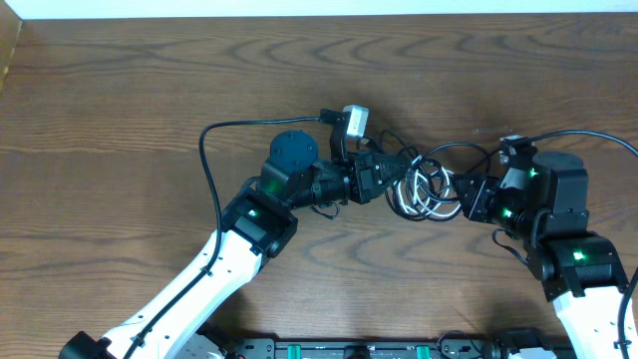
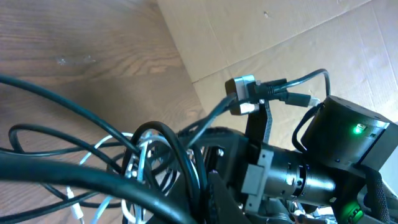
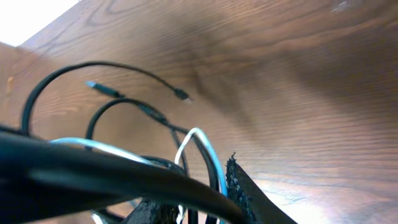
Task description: Untangle cables
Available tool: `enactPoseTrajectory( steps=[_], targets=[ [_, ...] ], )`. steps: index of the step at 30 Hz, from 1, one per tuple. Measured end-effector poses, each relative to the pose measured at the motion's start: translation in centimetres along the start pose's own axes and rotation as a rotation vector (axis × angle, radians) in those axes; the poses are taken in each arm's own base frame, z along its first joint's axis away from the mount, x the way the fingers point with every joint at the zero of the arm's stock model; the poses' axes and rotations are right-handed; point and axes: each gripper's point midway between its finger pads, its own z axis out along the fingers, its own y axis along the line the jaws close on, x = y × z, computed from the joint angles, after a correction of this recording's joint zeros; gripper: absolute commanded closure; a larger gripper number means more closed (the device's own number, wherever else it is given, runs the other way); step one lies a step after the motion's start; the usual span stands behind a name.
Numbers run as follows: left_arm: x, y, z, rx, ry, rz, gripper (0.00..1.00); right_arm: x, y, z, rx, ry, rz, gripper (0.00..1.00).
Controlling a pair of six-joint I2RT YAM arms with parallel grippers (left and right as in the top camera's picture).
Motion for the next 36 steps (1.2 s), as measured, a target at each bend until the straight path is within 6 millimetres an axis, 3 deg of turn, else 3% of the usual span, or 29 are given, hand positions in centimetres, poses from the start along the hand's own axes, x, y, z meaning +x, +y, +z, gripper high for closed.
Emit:
enactPoseTrajectory(
  steps=[7,17,20,29,31,36],
  targets=[
    [0.4,0.4,0.0,-0.013,0.015,0.014,0.92,-1.8,-3.6,-0.5,0.210,-0.101,-0.001,0.82],
    [2.4,2.8,-0.3,-0.100,0.097,0.068,0.92,-4.1,-5.8,-1.5,0.355,-0.223,-0.002,0.80],
    [3.3,4.4,-0.6,-0.167,0.125,0.092,0.92,-4.5,-6.5,-1.9,0.402,-0.255,0.024,0.78],
    [3.8,10.0,-2.5,-0.458,0.109,0.093,0.92,-4.9,-7.0,-2.2,0.430,-0.282,0.051,0.75],
    [3.5,11.5,-3.3,-0.547,0.089,0.101,0.92,-4.9,-6.9,-2.2,0.424,-0.283,0.054,0.67],
    [2.2,11.8,-3.5,-0.583,0.028,0.133,0.92,-3.9,-4.9,-1.2,0.295,-0.217,0.054,0.58]
  ],
)
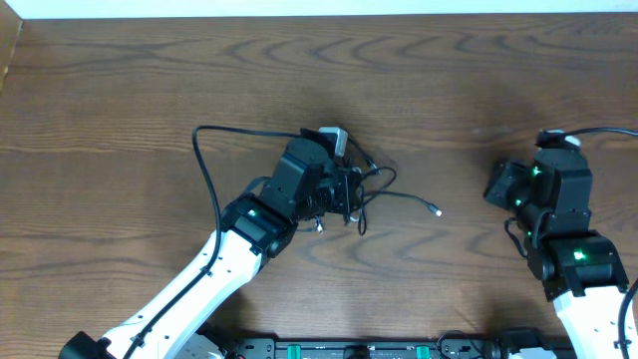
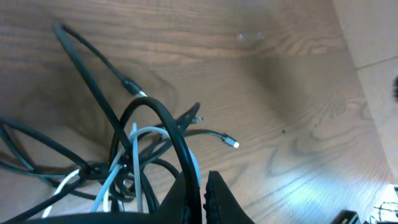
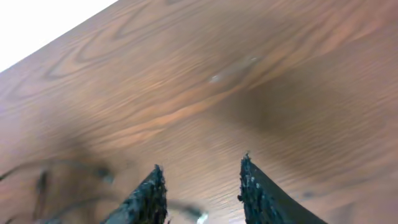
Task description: Untangle cables
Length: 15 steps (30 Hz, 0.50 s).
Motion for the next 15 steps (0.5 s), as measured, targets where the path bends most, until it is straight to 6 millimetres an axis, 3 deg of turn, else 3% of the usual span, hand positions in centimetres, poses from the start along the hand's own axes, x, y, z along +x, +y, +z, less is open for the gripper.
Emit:
enactPoseTrajectory(
  steps=[2,7,8,10,15],
  targets=[
    [-0.8,-0.7,0.0,0.030,-0.031,0.013,0.92,1.0,1.6,-0.1,-0.092,0.055,0.000,0.57],
    [-1.9,-4.0,-0.4,0.190,-0.068,0.147,0.92,3.7,5.8,-1.4,-0.342,0.228,0.094,0.22],
    [-1.8,-4.4,-0.5,0.214,-0.063,0.170,0.92,4.2,6.3,-1.8,-0.369,0.269,0.133,0.20],
    [-1.4,-5.2,-0.7,0.260,-0.047,0.214,0.92,5.4,6.8,-2.3,-0.387,0.352,0.238,0.22],
    [-0.9,-6.2,-1.0,0.319,-0.028,0.267,0.92,6.1,7.3,-2.6,-0.371,0.456,0.489,0.39]
  ],
)
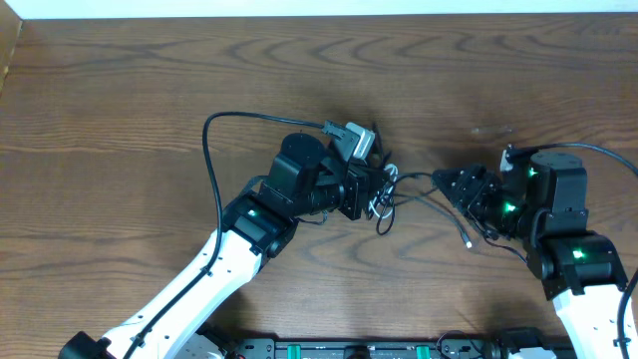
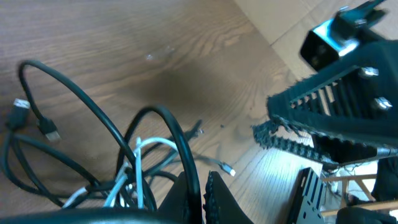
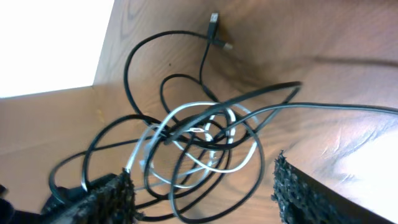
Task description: Untangle cables
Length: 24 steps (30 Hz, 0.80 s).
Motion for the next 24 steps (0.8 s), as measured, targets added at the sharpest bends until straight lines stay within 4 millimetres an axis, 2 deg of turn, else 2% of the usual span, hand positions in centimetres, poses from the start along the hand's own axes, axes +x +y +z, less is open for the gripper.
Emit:
enactPoseTrajectory(
  steps=[2,6,10,14,19,21,24],
  targets=[
    [-0.3,-0.3,0.0,0.013,-0.011,0.009,0.92,0.0,-0.1,0.1,0.003,0.007,0.088,0.44],
    [-1.4,-1.0,-0.1,0.045,-0.050,0.014,0.92,0.0,-0.6,0.8,0.028,0.021,0.224,0.46],
    [-2.1,-1.4,-0.1,0.059,-0.080,0.008,0.92,0.0,-1.3,1.7,0.061,0.046,0.294,0.47],
    [-2.1,-1.7,-0.1,0.076,-0.077,0.008,0.92,-0.2,-2.2,2.5,0.097,0.051,0.350,0.48],
    [-1.5,-3.1,-0.3,0.159,-0.039,0.012,0.92,-1.9,-2.9,3.6,0.125,-0.016,0.376,0.49],
    [-1.1,-3.8,-0.4,0.201,-0.019,0.015,0.92,-3.4,-2.4,4.4,0.098,-0.059,0.359,0.50],
    [-0.8,-4.5,-0.5,0.241,-0.001,0.018,0.92,-4.0,-1.9,5.0,0.074,-0.060,0.356,0.50]
  ],
)
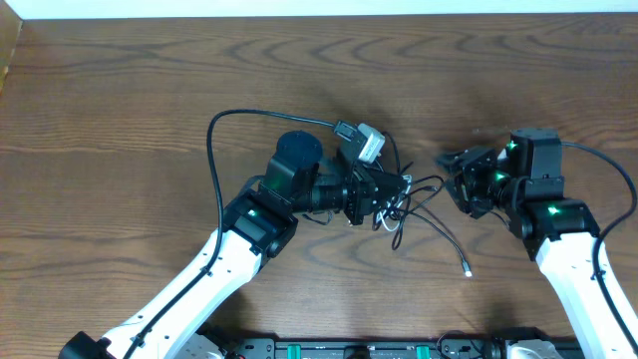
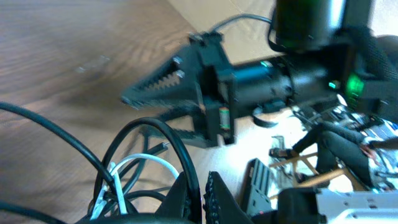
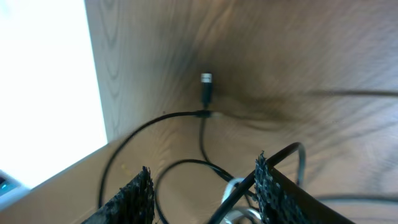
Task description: Untangle cables
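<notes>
A tangle of black and white cables [image 1: 407, 199] hangs at the table's middle, with my left gripper [image 1: 391, 189] shut on a black cable of it. In the left wrist view the black loop [image 2: 180, 149] runs between the closed fingertips of the left gripper [image 2: 200, 186], with a white cable [image 2: 140, 160] beside it. One loose black end [image 1: 467, 268] trails off to the right. My right gripper [image 1: 449, 163] stands open just right of the tangle, pointing at it. Between the spread fingers of the right gripper [image 3: 202, 186] a black cable [image 3: 283, 154] and a plug [image 3: 206, 79] show.
The left wrist camera's own black lead [image 1: 214, 150] loops out to the left of the arm. The wooden table [image 1: 120, 80] ends at a pale edge at the far side. The right arm's lead [image 1: 598, 155] runs off right.
My right gripper, still open, has moved up and a little left, closer to the tangle. The left gripper has shifted slightly right with the bundle, and the loose cable end now lies lower.
Both grippers were together at the tangle right of centre. Then the left gripper held the bundle further left and the right gripper stood open and empty far to the right. After that the bundle was back near the open right gripper, which now faces it closely.
</notes>
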Available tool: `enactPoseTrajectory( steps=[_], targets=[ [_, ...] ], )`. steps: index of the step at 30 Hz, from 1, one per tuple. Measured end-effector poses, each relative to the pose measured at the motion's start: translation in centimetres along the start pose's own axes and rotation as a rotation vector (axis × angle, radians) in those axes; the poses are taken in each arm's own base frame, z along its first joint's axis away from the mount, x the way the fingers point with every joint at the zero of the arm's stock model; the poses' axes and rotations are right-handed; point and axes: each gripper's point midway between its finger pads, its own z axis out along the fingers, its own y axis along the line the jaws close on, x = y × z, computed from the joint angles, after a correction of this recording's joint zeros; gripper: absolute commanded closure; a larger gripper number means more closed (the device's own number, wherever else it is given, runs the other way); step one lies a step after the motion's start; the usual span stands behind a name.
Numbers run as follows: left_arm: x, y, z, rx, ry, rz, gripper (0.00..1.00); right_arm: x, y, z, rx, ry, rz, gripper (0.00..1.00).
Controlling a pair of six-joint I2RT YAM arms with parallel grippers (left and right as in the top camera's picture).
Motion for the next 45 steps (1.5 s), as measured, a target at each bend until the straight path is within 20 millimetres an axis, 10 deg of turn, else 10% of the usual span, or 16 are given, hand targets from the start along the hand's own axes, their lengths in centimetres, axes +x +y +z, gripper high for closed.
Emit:
enactPoseTrajectory(
  steps=[13,18,29,45],
  targets=[
    [-0.6,-0.4,0.0,0.017,-0.020,0.025,0.92,4.0,0.8,0.5,-0.031,0.191,-0.014,0.59],
    [-0.9,-0.6,0.0,0.022,-0.031,0.005,0.92,3.4,0.7,0.8,-0.018,0.135,-0.028,0.94],
    [1.4,0.3,0.0,-0.009,0.054,-0.059,0.92,-1.7,5.2,0.3,-0.155,-0.183,-0.344,0.85],
    [4.5,6.1,-1.2,-0.328,0.123,-0.129,0.92,-2.1,9.5,-1.2,-0.303,-0.269,-0.582,0.87]
  ],
)
